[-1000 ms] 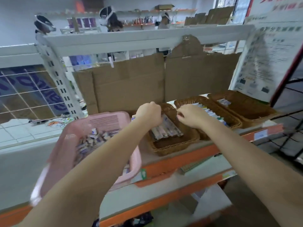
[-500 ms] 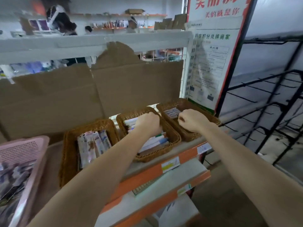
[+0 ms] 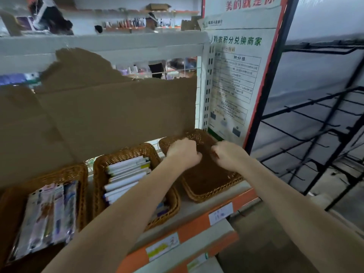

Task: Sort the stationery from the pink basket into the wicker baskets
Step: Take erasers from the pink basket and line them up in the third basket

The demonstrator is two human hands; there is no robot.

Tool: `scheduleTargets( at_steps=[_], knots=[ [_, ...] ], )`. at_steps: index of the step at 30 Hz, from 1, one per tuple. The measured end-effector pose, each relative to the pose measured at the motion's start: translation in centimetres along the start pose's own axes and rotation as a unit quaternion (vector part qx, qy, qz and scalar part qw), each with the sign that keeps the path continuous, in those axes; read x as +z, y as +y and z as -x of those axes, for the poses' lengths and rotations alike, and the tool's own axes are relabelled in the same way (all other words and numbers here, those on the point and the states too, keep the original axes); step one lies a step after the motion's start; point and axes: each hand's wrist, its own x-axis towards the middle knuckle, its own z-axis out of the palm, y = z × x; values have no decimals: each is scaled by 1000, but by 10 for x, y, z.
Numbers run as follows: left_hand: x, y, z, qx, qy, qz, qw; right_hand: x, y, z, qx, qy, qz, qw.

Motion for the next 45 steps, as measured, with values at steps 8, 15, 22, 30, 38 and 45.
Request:
scheduleTargets(
  at_steps=[8, 15, 22, 30, 38, 45],
  knots=[
    [39, 47, -24, -59, -41, 21, 997, 15, 40, -14, -98, -42, -11, 994],
    [67, 60, -6, -160, -60, 53, 984, 33, 54, -20, -212, -49, -23, 976],
    [72, 64, 9, -145, -165, 57, 974, 42, 53, -25, -259, -92, -44, 960],
    [40, 43, 17, -102, -215, 127, 963, 46, 53, -32, -266, -147, -72, 950],
    [24, 22, 24, -70, -251, 46, 964, 44, 47, -37, -254, -212, -124, 935],
    [38, 26, 18, -81, -241, -9, 967, 43, 51, -38, -266, -254, -147, 918]
  ],
)
